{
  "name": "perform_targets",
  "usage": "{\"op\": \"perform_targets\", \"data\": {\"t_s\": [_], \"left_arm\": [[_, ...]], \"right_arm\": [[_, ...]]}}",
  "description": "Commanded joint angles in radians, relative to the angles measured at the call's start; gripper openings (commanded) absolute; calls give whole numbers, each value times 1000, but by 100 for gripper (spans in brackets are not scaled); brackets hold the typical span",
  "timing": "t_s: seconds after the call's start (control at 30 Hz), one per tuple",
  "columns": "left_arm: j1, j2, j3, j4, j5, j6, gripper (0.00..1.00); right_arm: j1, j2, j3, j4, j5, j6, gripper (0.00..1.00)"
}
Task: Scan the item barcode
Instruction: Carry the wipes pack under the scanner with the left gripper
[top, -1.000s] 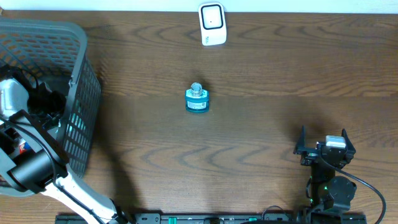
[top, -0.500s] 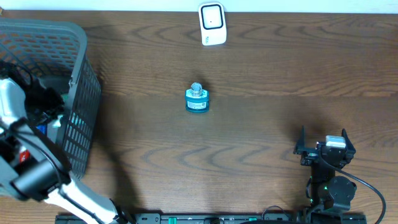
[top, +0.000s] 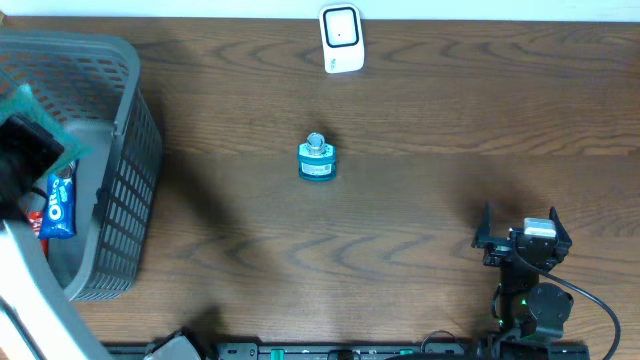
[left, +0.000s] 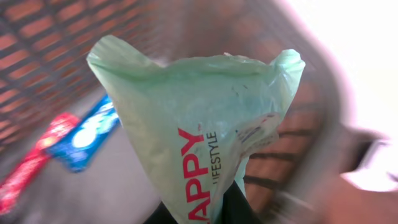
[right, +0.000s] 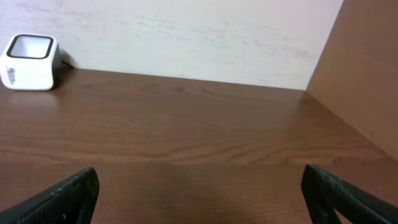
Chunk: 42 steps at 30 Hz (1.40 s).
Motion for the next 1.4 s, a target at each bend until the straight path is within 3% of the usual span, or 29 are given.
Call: {"op": "perform_targets", "data": {"t_s": [0.0,0.1,0.3,0.43,0.6,0.87,1.13,1.17,1.23,1.27,1.3,1.37], "left_arm": [[-66,-141,17,35,229,-98,7],[-187,-237,16,97,315,-158,7],[-570,-277,12,153,328,-175,7],[-827,-189,-31,202,327,-154,7],[-1093,51,-69,296,274,-137,7],[-1295,459,-69,431,158,-138,7],[-1387,697,-69,457,-41,-138,7],[-1397,716,-69,459,-68,-138,12],[-1407,734,-69,464,-98,-138,38],[-1411,740,-69,472,-114,-138,66],[-1411,740,-69,477,-119,-138,76],[-1411,739,-68,490,-119,-138,86]], "right_arm": [[9,-5,-2,-2,5,6,99],[8,-5,-2,-2,5,6,99],[9,-5,-2,-2,5,6,99],[9,-5,-2,-2,5,6,99],[9,-5,-2,-2,5,6,99],[9,-5,-2,-2,5,6,99],[9,-5,-2,-2,5,6,99],[9,-5,-2,-2,5,6,99],[9,-5,-2,-2,5,6,99],[9,-5,-2,-2,5,6,99],[9,-5,-2,-2,5,6,99],[9,-5,-2,-2,5,6,99]]}}
